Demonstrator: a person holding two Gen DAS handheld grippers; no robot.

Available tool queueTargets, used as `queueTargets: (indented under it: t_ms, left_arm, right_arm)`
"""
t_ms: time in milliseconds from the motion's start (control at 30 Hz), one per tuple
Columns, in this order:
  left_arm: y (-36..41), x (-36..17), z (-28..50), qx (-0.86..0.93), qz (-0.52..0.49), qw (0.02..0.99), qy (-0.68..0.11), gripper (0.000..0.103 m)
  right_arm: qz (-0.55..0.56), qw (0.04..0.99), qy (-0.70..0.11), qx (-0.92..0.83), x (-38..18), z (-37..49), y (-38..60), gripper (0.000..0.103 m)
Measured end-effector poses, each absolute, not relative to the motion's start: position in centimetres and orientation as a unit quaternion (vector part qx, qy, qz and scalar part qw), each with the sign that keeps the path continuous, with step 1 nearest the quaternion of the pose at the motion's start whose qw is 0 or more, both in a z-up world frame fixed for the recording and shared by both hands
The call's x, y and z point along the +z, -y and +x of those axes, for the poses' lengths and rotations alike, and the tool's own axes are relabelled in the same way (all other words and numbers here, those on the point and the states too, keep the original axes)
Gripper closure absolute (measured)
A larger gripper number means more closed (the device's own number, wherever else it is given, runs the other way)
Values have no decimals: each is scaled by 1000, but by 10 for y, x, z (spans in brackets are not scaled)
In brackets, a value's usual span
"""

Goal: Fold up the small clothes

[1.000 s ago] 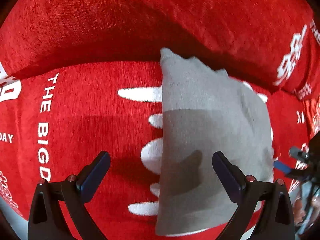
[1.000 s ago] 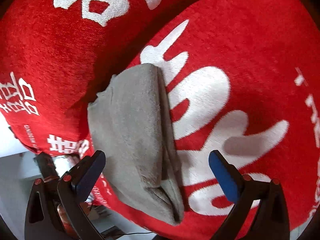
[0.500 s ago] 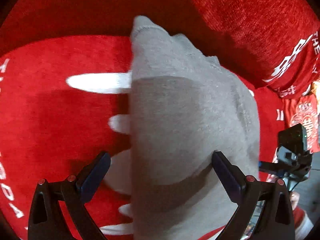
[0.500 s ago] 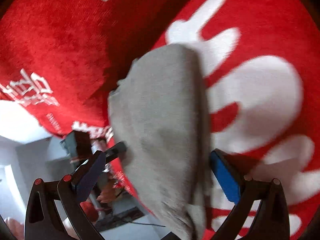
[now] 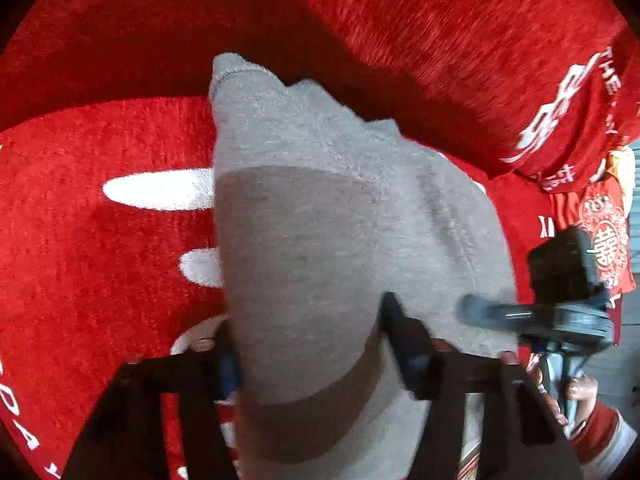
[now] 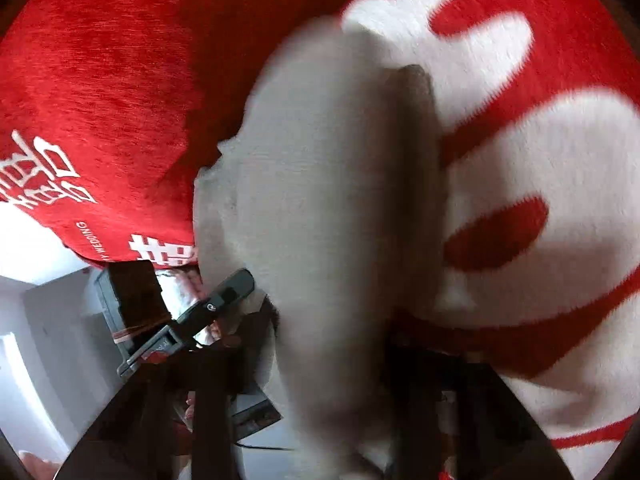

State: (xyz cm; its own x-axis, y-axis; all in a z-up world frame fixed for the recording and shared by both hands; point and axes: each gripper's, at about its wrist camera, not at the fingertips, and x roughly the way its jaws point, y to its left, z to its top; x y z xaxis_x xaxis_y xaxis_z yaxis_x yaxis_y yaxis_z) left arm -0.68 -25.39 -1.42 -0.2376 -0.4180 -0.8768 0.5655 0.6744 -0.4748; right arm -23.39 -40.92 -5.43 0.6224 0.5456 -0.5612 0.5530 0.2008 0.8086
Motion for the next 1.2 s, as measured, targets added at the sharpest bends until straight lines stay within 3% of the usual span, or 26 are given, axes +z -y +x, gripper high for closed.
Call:
queueTargets:
  t_ms: [100, 333, 533, 733, 833, 1000, 1067, 1133, 1167, 1200]
  left_arm:
    - [249, -5, -5, -414, 36, 610, -674, 57]
    - [217, 41, -2, -440, 10, 613, -656, 57]
    - [162, 72, 2, -431, 4, 629, -647, 57]
    - [83, 56, 13, -379, 10, 648, -661, 57]
    - [45, 26, 23, -332, 19, 652, -681, 57]
    - [11, 23, 26, -307, 4, 666, -680, 57]
    - [6, 37, 27, -305, 13, 684, -662, 57]
    - [4, 47, 32, -303, 14, 699, -648, 57]
    - [4, 48, 35, -301, 13, 704, -643, 57]
    - [1, 50, 40, -299, 13, 706, -642, 57]
  right_arm:
    - [644, 651, -402, 19, -41, -239, 404, 67]
    - [664, 649, -367, 63, -6, -241, 377, 67]
    - [655, 648, -377, 95, 11, -223, 326, 67]
    - [627, 644, -425, 106, -11, -185, 268, 67]
    - [591, 646, -479, 69, -29, -161, 247, 63]
    - [516, 670, -533, 10, -13, -156, 238, 29]
    - [506, 676, -535, -12, -4, -161, 239, 30]
    - [510, 678, -528, -43, 1, -168, 248, 40]
    - [518, 675, -524, -49, 2, -167, 253, 72]
    - [522, 670, -525, -56, 0, -167, 255, 82]
